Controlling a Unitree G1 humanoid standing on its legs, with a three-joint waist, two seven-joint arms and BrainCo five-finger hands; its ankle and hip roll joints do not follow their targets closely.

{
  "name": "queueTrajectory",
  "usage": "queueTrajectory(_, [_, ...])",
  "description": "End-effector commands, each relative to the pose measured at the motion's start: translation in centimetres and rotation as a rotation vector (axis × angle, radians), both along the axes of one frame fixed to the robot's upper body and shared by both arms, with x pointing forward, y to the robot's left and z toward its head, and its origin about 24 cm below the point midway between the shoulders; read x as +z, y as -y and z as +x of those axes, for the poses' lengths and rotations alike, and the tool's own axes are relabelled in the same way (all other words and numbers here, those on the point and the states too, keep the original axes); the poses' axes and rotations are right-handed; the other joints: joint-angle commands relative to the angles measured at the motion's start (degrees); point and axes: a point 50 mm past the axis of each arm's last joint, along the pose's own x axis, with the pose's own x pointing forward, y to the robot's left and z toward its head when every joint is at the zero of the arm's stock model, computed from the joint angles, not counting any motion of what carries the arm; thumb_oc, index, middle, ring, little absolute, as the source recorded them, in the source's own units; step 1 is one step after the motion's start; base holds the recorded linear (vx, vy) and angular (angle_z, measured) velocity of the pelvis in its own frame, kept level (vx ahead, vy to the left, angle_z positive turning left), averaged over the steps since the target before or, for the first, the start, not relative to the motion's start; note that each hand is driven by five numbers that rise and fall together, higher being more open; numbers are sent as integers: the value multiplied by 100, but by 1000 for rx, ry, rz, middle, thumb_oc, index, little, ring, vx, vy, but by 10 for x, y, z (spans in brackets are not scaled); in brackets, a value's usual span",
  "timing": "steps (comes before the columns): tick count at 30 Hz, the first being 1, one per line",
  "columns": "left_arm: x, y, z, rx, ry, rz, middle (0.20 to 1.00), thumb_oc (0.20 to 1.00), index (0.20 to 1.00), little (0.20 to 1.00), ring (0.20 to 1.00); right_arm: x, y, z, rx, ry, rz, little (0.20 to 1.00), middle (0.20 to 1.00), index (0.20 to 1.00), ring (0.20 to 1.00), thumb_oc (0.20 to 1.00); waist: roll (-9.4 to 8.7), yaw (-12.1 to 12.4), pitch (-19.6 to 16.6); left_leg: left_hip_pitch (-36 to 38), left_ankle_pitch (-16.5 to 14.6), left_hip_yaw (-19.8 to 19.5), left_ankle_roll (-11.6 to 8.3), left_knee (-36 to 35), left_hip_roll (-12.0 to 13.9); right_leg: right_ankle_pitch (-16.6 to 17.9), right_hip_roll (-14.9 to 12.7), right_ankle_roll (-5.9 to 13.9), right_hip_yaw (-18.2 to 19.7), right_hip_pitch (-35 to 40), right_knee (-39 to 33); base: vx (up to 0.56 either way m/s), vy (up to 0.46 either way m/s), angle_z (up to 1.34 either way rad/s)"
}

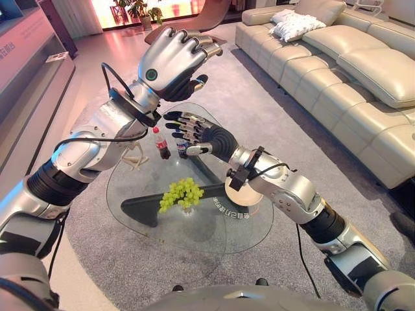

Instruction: Pick up fruits into the plate

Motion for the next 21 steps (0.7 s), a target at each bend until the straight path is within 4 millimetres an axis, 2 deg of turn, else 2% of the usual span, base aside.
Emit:
queueTrajectory(1, [6,-35,12,47,-57,-247,382,382,382,382,382,16,8,-1,-17,98,90,1000,1000,1000,1000,1000,-205,25,78,-162,-828,-221,221,396,-291,-864,76,-4,-67,66,581,0,0,0])
queueTrajectory(2, [-15,-44,16,67,-162,-312,940,940,940,940,940,3,15,0,-43,38,96,1000,1000,1000,1000,1000,-207,37,109,-167,-833,-235,223,405,-285,-872,77,4,-66,58,596,0,0,0])
queueTrajectory(3, [-69,-62,17,136,-368,-436,1000,1000,1000,1000,1000,-28,31,-3,-86,-22,74,1000,1000,1000,1000,1000,-211,48,156,-173,-842,-255,239,394,-290,-884,85,18,-71,42,599,0,0,0])
queueTrajectory(4, [-79,-64,17,145,-407,-441,1000,1000,1000,1000,1000,-33,33,-4,-90,-35,62,1000,1000,1000,1000,1000,-207,45,156,-173,-845,-259,242,389,-291,-888,88,20,-73,41,597,0,0,0])
queueTrajectory(5, [-109,-70,16,184,-582,-494,1000,1000,1000,1000,1000,-49,41,-7,-111,-62,22,1000,1000,1000,1000,1000,-213,47,180,-181,-839,-274,256,375,-296,-893,96,24,-73,32,589,0,0,0])
queueTrajectory(6, [-148,-78,10,220,-800,-583,1000,1000,1000,1000,1000,-68,53,-13,-165,-100,-25,1000,1000,1000,1000,1000,-218,45,206,-204,-826,-283,273,367,-294,-903,104,17,-82,7,592,0,0,0])
queueTrajectory(7, [-164,-81,6,237,-874,-618,1000,1000,1000,1000,1000,-76,59,-15,-191,-113,-47,1000,1000,1000,1000,1000,-224,44,223,-170,-863,-285,273,349,-290,-947,107,22,-92,36,588,0,0,0])
queueTrajectory(8, [-238,-97,-15,439,-1137,-704,1000,1000,1000,1000,1000,-121,88,-21,-300,-253,-150,1000,1000,1000,1000,1000,-248,-12,286,-172,-829,-270,299,314,-273,-940,137,1,-91,12,587,0,0,0])
queueTrajectory(9, [-256,-102,-21,523,-1172,-685,1000,1000,1000,1000,1000,-135,97,-24,-343,-295,-209,1000,1000,1000,1000,1000,-258,-37,307,-171,-822,-263,304,307,-268,-949,146,0,-87,-5,609,-82,-23,-1])
queueTrajectory(10, [-292,-119,-40,668,-1254,-654,1000,1000,1000,1000,1000,-163,114,-33,-390,-367,-302,1000,1000,1000,1000,1000,-300,-92,357,-187,-794,-222,313,299,-249,-937,155,-7,-99,-41,632,-75,-15,-2])
queueTrajectory(11, [-305,-125,-48,738,-1308,-639,1000,1000,1000,1000,1000,-175,122,-37,-416,-420,-345,1000,1000,1000,1000,1000,-316,-111,383,-191,-787,-199,317,294,-241,-937,158,-11,-109,-56,641,-104,-19,-5])
queueTrajectory(13, [-349,-139,-82,900,-1446,-691,1000,1000,1000,1000,1000,-216,146,-56,-503,-523,-513,1000,1000,1000,1000,1000,-390,-124,470,-234,-747,-156,320,287,-220,-891,159,-23,-130,-103,637,-92,-22,-6])
queueTrajectory(16, [-383,-146,-115,1071,-1565,-700,1000,1000,1000,1000,1000,-255,172,-77,-576,-657,-677,1000,1000,1000,1000,1000,-452,-56,535,-198,-763,-139,332,286,-208,-865,162,-37,-177,-25,567,-9,-32,5])
queueTrajectory(18, [-392,-149,-129,1155,-1619,-741,1000,1000,1000,1000,1000,-268,181,-88,-601,-754,-730,1000,1000,1000,1000,1000,-478,6,535,-165,-783,-149,338,282,-204,-861,169,-47,-188,30,521,30,-40,4])
queueTrajectory(19, [-401,-152,-145,1226,-1652,-781,1000,1000,1000,1000,1000,-280,189,-101,-631,-830,-769,1000,1000,1000,1000,1000,-493,62,518,-147,-793,-164,337,282,-198,-858,177,-54,-198,84,483,29,-42,1])
queueTrajectory(21, [-409,-156,-165,1315,-1702,-836,1000,1000,1000,1000,1000,-290,197,-116,-654,-936,-813,1000,1000,1000,1000,1000,-507,110,499,-108,-804,-188,328,269,-195,-855,190,-60,-200,149,439,41,-35,5])
